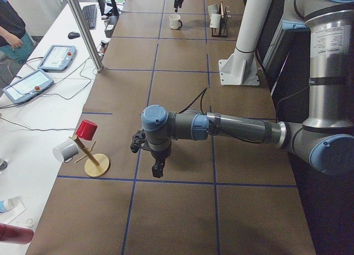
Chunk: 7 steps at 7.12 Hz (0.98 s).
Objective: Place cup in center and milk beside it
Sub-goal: 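Reach the right gripper to the white mug and grasp its rim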
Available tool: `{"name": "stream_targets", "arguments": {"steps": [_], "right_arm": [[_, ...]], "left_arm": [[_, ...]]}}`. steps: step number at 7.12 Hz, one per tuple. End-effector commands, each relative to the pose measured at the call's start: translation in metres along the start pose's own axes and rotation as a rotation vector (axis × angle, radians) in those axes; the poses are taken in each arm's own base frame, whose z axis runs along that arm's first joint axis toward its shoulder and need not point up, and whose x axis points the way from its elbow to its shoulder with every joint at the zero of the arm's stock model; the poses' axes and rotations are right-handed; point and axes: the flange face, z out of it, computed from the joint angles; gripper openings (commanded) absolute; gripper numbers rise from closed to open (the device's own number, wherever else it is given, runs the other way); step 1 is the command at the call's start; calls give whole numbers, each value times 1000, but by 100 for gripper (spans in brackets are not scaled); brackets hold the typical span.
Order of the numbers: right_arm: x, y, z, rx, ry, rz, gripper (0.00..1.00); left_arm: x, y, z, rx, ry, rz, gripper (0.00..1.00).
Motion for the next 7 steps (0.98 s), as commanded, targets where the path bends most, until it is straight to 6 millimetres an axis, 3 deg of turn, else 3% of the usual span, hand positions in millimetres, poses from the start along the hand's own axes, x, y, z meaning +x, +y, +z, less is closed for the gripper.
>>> {"name": "stream_targets", "arguments": {"steps": [1, 3, 4, 5, 6, 7], "right_arm": [[-8, 8, 16, -1, 18, -11, 98], [-19, 14, 42, 27, 69, -47, 97], [-23, 9, 50, 24, 73, -21, 91], [-24, 9, 49, 26, 71, 22, 71], [-26, 8, 50, 27, 68, 61, 35], [-27, 7, 50, 28, 67, 68, 9]], "left_arm": [[1, 0, -1, 1, 0, 1, 100], [1, 0, -1, 1, 0, 1, 100], [1, 0, -1, 1, 0, 1, 100], [0, 1, 0, -1, 0, -1, 100], [0, 1, 0, -1, 0, -1, 100], [0, 1, 0, -1, 0, -1, 100]]}}
